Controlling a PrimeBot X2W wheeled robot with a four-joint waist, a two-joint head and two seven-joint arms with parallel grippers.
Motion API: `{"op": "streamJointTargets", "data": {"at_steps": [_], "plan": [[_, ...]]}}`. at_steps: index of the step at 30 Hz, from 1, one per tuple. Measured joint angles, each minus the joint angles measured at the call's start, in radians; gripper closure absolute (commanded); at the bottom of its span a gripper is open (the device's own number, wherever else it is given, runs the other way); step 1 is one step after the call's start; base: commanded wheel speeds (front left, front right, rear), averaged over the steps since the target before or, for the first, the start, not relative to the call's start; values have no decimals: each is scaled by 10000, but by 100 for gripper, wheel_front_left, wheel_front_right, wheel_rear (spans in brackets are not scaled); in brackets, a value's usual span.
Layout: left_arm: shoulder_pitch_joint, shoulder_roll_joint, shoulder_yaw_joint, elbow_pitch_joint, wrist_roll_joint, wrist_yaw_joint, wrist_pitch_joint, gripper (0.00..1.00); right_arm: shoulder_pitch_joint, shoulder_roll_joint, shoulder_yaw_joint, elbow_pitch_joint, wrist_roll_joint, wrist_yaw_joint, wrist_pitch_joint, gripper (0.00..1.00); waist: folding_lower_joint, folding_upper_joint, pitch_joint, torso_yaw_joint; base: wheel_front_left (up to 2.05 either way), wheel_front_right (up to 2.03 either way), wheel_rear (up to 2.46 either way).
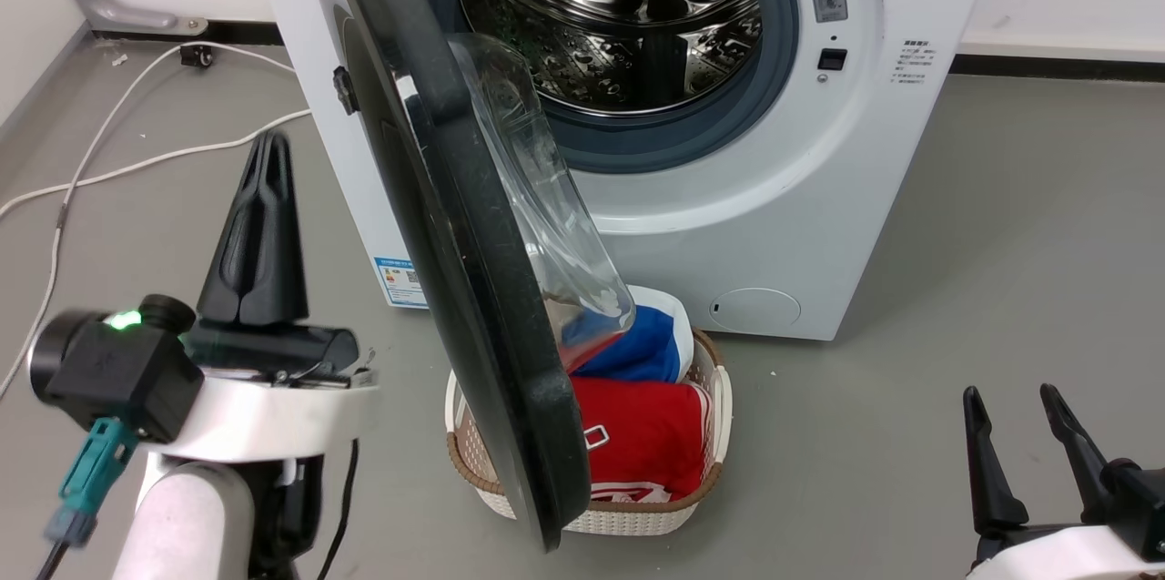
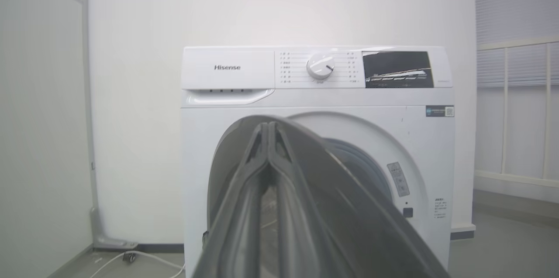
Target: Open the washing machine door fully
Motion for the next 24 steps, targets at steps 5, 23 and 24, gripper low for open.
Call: {"op": "streamJointTargets", "data": {"at_steps": [5,23,24], "plan": [[-501,-184,-681,-1653,123,-111,328,100,0,0,-17,17,12,2,2,0,0,0,-48,76,0,0,0],[654,-899,-4665,-2522,-1043,-1030,2894,100,59,4,77,376,198,0,-79,0,-1,0,-115,288,0,0,0],[782,-874,-4828,-2370,-1108,-1076,3012,100,59,4,86,401,190,2,-77,0,0,0,-95,307,0,0,0]]}}
